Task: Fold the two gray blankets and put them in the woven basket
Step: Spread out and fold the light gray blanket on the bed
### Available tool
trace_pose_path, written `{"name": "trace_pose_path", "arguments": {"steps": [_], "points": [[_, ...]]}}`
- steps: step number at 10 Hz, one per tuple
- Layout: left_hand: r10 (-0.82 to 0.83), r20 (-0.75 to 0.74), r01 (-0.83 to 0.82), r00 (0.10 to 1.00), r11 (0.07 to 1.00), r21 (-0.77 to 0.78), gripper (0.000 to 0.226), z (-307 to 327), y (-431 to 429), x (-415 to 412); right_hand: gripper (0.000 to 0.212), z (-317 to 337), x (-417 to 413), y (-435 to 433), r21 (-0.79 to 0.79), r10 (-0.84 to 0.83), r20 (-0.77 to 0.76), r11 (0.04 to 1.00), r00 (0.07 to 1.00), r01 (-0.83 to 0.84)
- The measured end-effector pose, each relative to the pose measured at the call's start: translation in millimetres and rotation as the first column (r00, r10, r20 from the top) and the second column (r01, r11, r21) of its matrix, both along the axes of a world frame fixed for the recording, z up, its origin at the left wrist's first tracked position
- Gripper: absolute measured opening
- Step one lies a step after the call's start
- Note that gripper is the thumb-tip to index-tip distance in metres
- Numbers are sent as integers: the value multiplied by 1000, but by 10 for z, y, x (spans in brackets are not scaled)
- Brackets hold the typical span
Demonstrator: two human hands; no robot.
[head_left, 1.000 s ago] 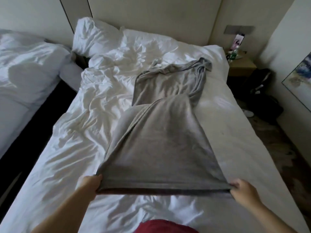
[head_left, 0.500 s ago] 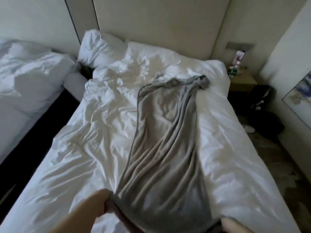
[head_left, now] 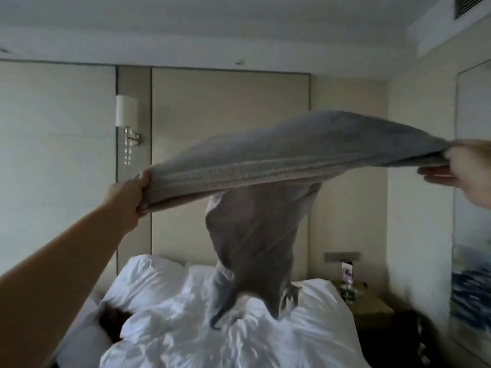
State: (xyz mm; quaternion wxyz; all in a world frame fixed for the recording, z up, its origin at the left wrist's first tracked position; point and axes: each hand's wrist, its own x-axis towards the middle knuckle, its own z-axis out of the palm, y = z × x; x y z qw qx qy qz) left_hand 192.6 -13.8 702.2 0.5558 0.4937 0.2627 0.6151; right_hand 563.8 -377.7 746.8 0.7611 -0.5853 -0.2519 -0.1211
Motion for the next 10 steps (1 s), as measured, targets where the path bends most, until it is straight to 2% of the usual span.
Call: {"name": "trace_pose_path", "arguments": {"steps": [1, 2, 3, 4, 5, 6, 7, 8, 9, 10], "points": [[10, -182, -28, 983, 995, -97, 23, -774, 101, 28, 21, -911, -111, -1, -128, 49, -252, 988, 966, -84], [13, -325, -76, 946, 980, -183, 31, -1675, 101, -41, 23, -1936, -229, -7, -183, 10, -411, 979, 912, -93], [21, -652, -131, 758, 984, -120, 39, -2769, 0, -243, 21, -3011, -462, -77, -348, -124, -518, 934, 847, -76], [-108, -806, -135, 582, 965, -226, 37, -3907, -271, -604, 19, -4126, -883, -306, -511, -268, -532, 858, 803, -53], [-251, -895, -199, 370, 919, -340, 35, -4747, -590, -930, 16, -4972, -1282, -563, -691, -408, -550, 712, 729, -122], [-364, -886, -297, 287, 846, -443, 31, -5554, -1202, -1487, 14, -5670, -1843, -1072, -803, -509, -539, 552, 671, -227], [-426, -893, -338, 142, 827, -448, 26, -5980, -1478, -1797, 17, -5978, -2182, -1322, -855, -541, -493, 446, 682, -265], [-450, -889, -220, -82, 879, -424, 28, -6341, -1838, -2179, 17, -6261, -2688, -1643, -915, -504, -402, 246, 764, -319], [-427, -896, -184, -121, 897, -402, 28, -6395, -2005, -2427, 20, -6382, -2941, -1850, -949, -509, -309, 108, 804, -296], [-403, -895, -160, -190, 912, -377, 27, -6302, -2192, -2690, 19, -6358, -3200, -2069, -959, -502, -261, 33, 824, -283]]}}
